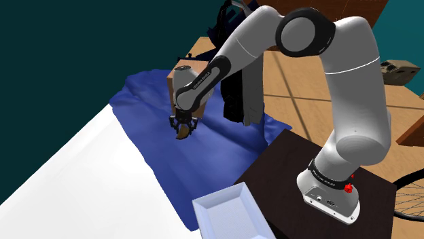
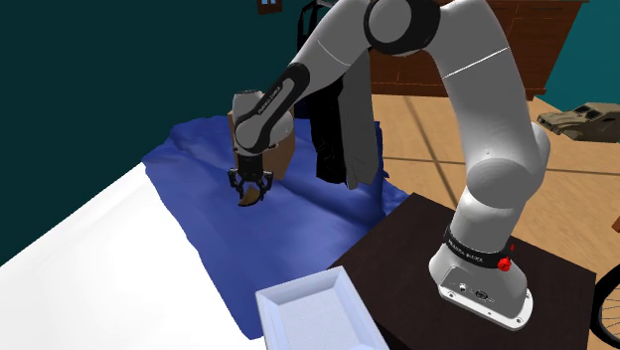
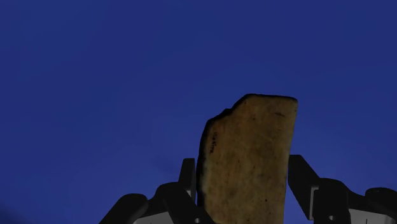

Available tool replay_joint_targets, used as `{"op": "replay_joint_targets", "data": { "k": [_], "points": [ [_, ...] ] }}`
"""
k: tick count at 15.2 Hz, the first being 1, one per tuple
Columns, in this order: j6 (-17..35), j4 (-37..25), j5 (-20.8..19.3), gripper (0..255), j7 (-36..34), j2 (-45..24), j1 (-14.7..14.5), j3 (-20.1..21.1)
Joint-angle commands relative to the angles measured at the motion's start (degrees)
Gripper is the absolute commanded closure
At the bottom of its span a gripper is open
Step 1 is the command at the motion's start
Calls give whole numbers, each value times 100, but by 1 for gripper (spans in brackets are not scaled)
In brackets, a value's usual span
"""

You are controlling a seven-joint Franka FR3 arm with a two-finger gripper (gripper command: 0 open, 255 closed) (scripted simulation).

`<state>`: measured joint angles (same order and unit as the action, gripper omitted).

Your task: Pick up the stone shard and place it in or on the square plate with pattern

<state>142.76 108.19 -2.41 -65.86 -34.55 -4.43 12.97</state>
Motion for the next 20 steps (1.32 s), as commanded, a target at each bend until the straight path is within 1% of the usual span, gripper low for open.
{"op": "replay_joint_targets", "data": {
  "k": [1, 13, 20],
  "points": [
    [-122, 10, 25, 255, 3, 133, 17, 24],
    [-742, -5, 156, 255, 33, 746, 101, 128],
    [-59, 1674, 394, 255, -345, 1800, -92, 409]
  ]
}}
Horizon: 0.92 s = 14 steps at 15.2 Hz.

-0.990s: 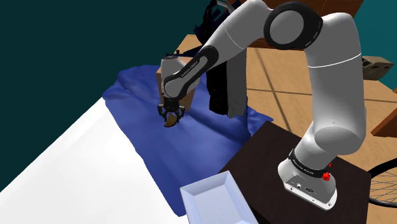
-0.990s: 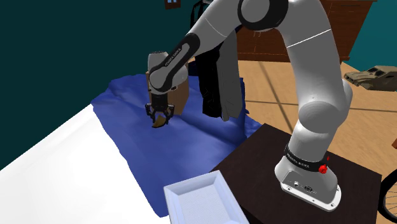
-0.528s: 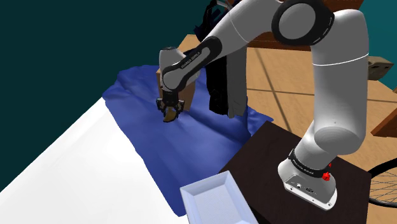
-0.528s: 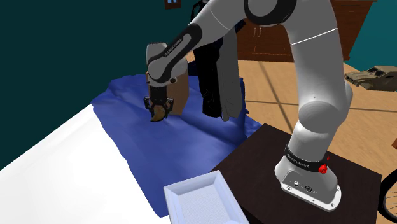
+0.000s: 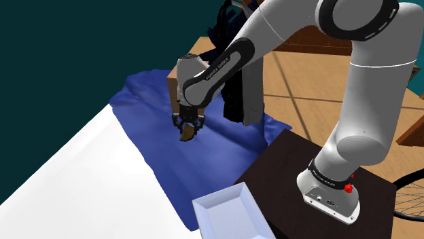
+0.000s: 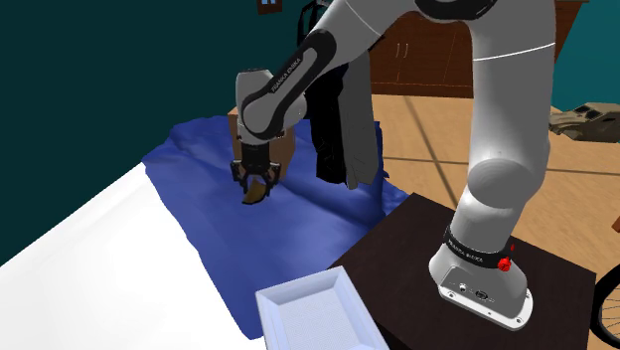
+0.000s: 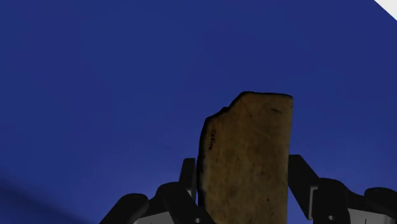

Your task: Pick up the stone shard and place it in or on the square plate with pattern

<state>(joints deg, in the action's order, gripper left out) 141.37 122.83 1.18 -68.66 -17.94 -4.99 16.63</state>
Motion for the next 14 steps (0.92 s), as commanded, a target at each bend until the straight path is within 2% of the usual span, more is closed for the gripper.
{"op": "replay_joint_targets", "data": {
  "k": [1, 8, 14],
  "points": [
    [163, 422, 80, 255, -121, 279, -71, 92],
    [643, 1745, 503, 255, -533, 1210, -383, 505],
    [916, 2654, 1053, 255, -914, 1947, -789, 953]
  ]
}}
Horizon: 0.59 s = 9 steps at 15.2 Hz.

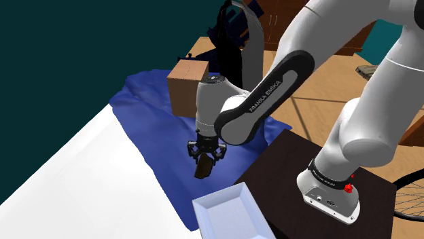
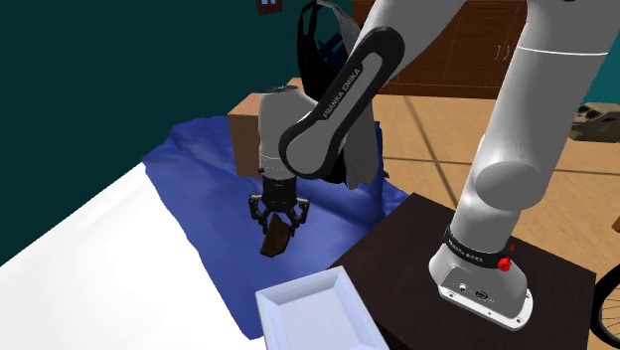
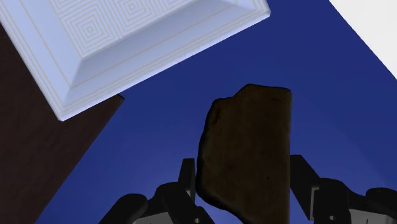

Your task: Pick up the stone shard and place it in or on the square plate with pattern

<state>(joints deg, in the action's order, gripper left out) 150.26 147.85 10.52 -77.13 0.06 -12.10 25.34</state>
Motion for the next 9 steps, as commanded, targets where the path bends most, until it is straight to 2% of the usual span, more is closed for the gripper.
{"op": "replay_joint_targets", "data": {
  "k": [1, 9],
  "points": [
    [59, 282, 225, 255, -137, 263, -163, 162],
    [197, 1077, 1139, 255, -845, 1085, -1018, 859]
  ]
}}
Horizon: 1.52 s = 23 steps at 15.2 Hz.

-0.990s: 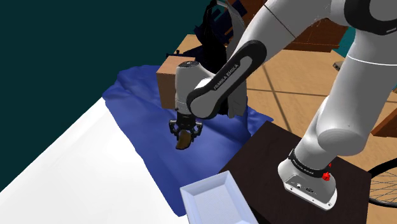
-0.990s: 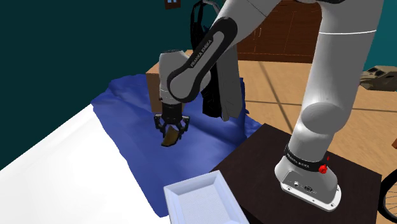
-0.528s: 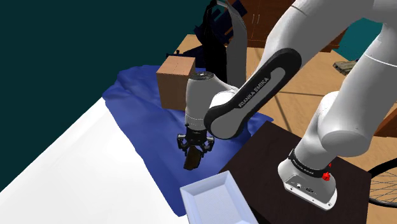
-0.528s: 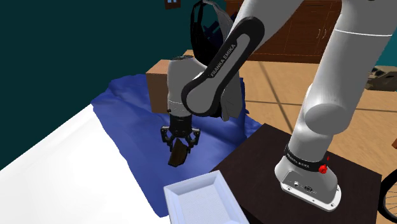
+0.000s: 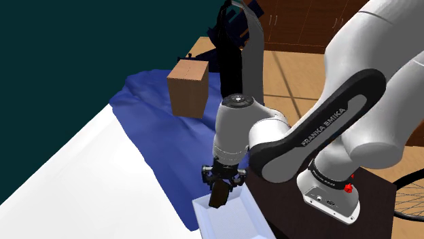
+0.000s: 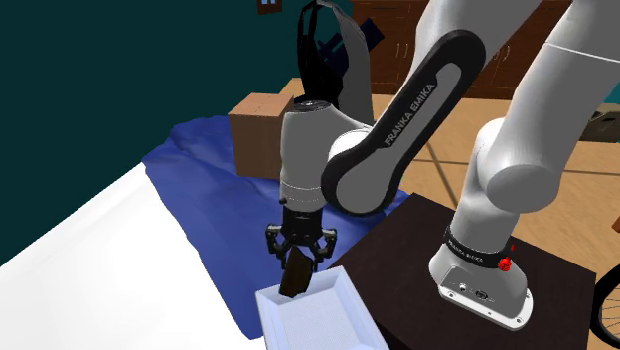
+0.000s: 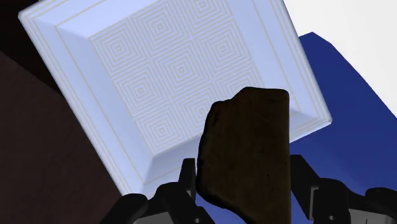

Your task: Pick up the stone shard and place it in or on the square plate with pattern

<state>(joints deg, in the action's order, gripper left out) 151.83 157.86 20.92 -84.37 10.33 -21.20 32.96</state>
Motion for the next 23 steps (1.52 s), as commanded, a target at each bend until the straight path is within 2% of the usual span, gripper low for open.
{"op": "replay_joint_targets", "data": {
  "k": [1, 5, 10, 13, 15, 17, 19, 23],
  "points": [
    [44, 144, 207, 255, -235, 142, -230, 191],
    [47, 338, 612, 255, -783, 430, -733, 618],
    [689, 393, 334, 255, -954, -181, -534, 805],
    [1085, 416, -20, 255, -1182, -584, -366, 909],
    [1350, 428, -404, 255, -1437, -870, -239, 951],
    [1609, 436, -971, 255, -1824, -1169, -140, 915],
    [1833, 430, -1678, 255, -2315, -1452, -172, 707],
    [1832, 430, -1655, 255, -2299, -1449, -220, 664]
  ]
}}
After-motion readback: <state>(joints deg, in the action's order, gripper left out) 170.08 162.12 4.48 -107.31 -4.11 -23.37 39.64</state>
